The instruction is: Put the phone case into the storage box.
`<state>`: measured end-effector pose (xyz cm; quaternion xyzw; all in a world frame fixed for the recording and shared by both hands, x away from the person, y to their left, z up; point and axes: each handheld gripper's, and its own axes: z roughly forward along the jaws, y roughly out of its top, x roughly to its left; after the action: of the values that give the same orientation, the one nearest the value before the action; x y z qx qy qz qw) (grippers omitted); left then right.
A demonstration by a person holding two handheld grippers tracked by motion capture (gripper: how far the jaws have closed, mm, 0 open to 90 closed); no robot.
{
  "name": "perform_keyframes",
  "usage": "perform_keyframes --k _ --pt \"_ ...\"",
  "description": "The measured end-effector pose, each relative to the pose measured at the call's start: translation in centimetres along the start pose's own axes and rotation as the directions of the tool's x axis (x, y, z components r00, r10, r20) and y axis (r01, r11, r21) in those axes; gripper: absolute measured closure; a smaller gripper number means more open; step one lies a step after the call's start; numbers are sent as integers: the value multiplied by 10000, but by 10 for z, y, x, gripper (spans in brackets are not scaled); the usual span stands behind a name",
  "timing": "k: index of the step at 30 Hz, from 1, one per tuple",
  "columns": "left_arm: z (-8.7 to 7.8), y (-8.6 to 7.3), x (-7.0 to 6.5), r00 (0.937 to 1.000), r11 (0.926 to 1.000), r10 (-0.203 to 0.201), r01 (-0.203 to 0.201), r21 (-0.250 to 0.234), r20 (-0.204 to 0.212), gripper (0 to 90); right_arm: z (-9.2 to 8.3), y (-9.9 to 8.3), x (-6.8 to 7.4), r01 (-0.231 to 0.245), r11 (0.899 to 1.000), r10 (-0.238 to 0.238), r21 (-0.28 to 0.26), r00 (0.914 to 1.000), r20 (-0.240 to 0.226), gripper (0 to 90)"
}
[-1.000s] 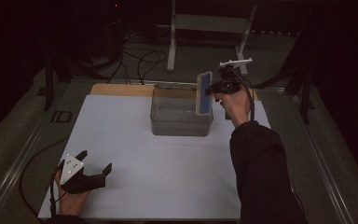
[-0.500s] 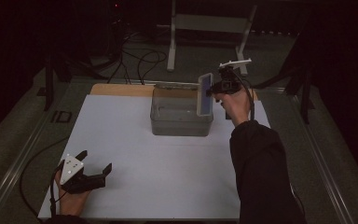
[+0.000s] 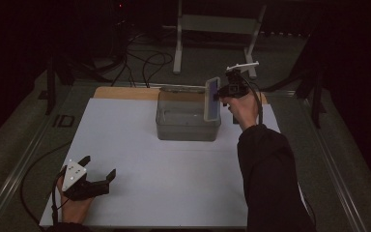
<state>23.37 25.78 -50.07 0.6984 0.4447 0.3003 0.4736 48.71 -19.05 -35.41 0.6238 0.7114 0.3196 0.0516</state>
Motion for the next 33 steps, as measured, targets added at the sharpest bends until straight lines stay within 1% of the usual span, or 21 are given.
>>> perform_keyframes --k 5,33 --pt "0 0 0 10000 10000 -1 1 -5 7 1 3 -1 0 25 10000 -26 39 9999 123 812" --pt "-1 0 0 10000 10000 2 -2 -34 23 1 20 -1 1 45 9994 -59 352 9992 388 811"
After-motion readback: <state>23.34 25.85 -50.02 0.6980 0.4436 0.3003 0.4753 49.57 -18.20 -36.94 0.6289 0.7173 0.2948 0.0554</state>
